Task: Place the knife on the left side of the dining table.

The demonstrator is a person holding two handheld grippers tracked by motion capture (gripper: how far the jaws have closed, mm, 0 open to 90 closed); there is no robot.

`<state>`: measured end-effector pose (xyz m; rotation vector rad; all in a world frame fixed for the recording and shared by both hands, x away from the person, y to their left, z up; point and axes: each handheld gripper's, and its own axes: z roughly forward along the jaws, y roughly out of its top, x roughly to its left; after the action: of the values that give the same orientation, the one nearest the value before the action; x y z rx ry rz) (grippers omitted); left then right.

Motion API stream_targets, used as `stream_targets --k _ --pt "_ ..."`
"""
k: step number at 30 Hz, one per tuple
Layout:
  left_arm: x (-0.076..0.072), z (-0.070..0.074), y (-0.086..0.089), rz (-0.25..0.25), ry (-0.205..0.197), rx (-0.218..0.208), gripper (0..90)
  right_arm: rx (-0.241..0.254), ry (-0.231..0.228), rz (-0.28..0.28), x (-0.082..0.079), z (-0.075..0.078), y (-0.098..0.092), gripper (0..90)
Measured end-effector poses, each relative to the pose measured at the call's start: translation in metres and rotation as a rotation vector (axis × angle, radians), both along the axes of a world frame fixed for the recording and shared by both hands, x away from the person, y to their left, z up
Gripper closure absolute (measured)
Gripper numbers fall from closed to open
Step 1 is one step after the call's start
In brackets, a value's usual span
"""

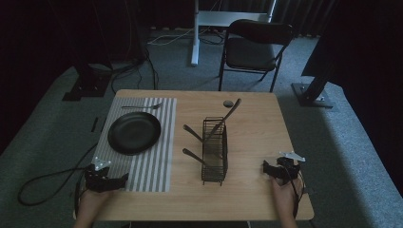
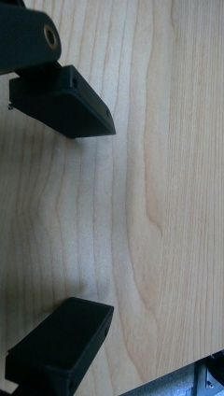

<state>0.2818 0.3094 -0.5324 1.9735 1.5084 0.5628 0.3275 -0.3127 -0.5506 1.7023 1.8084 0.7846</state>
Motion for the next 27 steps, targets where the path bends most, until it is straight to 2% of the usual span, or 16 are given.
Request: stream_targets --k 6,9,16,17,27 --pt "-0.001 0.005 -0.006 -0.027 -0.007 0.011 1.2 0.0 0.0 0.0 0.0 0.0 0.0 11.5" --pt "-0.001 0.009 -0.008 -0.042 -0.011 -0.014 1.2 0.0 0.0 0.0 0.0 0.0 0.0 11.5" --pt "-0.001 0.017 -0.014 -0.069 -0.023 -0.026 1.2 0.0 0.0 0.0 0.0 0.0 0.0 11.5" --pt "0.0 0.024 -0.019 -0.086 -0.032 -0.026 1.2 0.001 0.001 0.0 0.0 0.0 0.0 11.5" --pt "0.003 0.043 -0.034 -0.144 -0.058 -0.056 1.2 0.0 0.001 0.0 0.0 0.0 0.0 11.4"
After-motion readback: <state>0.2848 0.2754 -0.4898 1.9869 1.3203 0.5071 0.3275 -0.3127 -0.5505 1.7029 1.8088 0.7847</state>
